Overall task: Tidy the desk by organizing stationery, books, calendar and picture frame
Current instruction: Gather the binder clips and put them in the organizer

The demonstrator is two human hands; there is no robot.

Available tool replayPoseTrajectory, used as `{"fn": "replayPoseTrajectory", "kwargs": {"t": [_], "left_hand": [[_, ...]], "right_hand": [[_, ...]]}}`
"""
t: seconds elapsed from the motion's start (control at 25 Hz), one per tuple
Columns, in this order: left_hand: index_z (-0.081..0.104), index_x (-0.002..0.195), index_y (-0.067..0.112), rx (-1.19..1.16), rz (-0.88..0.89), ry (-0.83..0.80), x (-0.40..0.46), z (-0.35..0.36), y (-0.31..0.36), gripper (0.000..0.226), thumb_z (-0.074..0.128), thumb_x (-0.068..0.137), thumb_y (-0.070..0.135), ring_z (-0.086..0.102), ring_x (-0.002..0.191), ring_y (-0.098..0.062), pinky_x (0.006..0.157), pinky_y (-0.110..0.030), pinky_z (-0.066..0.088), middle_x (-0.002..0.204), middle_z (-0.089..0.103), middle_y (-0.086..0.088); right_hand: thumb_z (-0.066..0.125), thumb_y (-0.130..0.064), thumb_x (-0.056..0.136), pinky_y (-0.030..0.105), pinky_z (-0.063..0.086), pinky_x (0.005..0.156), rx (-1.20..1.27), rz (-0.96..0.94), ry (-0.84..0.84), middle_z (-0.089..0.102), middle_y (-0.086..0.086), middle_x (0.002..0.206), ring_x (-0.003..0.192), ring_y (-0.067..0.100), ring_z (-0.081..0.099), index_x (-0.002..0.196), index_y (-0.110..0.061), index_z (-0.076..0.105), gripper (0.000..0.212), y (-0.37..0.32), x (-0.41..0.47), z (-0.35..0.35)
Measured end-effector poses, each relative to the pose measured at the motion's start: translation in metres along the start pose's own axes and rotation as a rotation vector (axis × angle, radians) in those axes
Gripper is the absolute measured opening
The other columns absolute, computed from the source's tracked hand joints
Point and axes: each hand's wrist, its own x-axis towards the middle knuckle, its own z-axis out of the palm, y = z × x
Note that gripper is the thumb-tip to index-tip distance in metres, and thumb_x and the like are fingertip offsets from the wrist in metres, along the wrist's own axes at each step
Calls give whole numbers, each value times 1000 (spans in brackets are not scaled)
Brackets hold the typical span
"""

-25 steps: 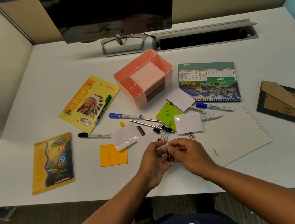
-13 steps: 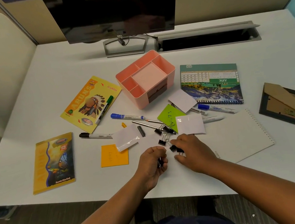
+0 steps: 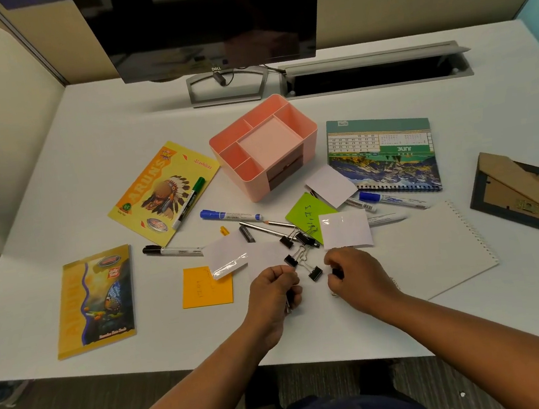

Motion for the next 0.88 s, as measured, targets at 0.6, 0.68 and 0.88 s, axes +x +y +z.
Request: {"fn": "replayPoseTrajectory", "kwargs": {"t": [0.6, 0.68, 0.88], "left_hand": [[67, 94, 9, -132, -258, -175, -2, 2, 3, 23, 53, 96, 27, 48, 57, -12, 47, -21, 34, 72, 59, -4], [66, 89, 10, -137, -237, -152, -3, -3, 4, 22, 54, 93, 27, 48, 57, -13, 48, -23, 33, 71, 57, -4], [61, 96, 10, -202, -186, -118, -4, -5, 8, 14, 62, 93, 23, 57, 60, -14, 48, -22, 43, 77, 63, -6]], "right_hand": [[74, -17, 84, 29, 56, 72, 388, 90, 51, 69, -6, 93, 77, 10, 65, 101, -20, 69, 17, -34, -1, 2], [75, -24, 84, 33, 53, 80, 218, 89, -34, 62, -1, 107, 85, 16, 62, 116, -18, 66, 34, -25, 5, 3], [67, -35, 89, 33, 49, 78, -102, -19, -133, 56, 2, 109, 95, 23, 57, 107, -19, 63, 25, -22, 8, 8]]}}
